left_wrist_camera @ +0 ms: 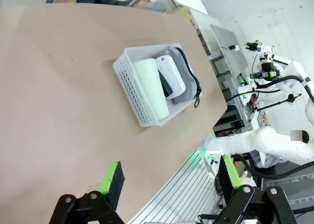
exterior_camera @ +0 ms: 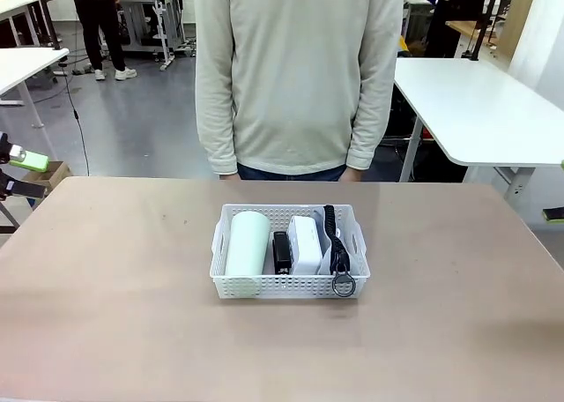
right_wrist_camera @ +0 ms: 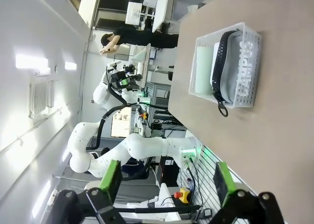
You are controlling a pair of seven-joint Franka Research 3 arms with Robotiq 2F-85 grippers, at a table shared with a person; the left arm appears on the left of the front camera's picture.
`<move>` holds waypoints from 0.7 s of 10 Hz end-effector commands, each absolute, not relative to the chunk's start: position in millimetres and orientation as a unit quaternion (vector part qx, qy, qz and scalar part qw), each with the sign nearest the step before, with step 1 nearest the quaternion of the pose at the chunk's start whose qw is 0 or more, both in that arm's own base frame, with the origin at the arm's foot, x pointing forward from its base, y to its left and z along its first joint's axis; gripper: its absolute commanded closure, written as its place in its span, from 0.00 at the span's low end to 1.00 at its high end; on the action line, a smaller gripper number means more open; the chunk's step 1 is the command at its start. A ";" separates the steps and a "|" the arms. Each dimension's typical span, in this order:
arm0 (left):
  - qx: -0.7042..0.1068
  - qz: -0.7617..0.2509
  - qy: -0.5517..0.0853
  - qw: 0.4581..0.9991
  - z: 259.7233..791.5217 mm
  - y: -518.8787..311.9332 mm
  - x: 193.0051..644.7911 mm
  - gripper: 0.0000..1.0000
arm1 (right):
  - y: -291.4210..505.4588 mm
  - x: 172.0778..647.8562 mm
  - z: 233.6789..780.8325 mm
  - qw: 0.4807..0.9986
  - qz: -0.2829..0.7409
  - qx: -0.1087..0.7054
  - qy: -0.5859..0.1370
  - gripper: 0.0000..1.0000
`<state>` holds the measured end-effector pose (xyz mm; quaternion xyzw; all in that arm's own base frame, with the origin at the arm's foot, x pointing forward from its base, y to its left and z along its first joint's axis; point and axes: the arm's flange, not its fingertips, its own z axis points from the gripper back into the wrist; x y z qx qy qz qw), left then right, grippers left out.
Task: Efficiently arrange items inside the basket to fit them all.
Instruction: Pick up the Reusable plastic cup and place it inside the Organizing basket.
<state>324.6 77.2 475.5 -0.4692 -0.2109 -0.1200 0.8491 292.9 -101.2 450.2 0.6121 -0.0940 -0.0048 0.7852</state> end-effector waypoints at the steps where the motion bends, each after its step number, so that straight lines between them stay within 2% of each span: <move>1: -0.472 -0.126 -0.212 0.847 475.7 78.7 322.9 0.00 | -100.2 292.6 455.3 0.779 -0.014 0.620 -0.089 0.00; 7: -0.472 -0.126 -0.212 0.847 475.7 78.7 322.9 0.00 | -100.2 292.6 455.3 0.779 -0.014 0.620 -0.089 0.00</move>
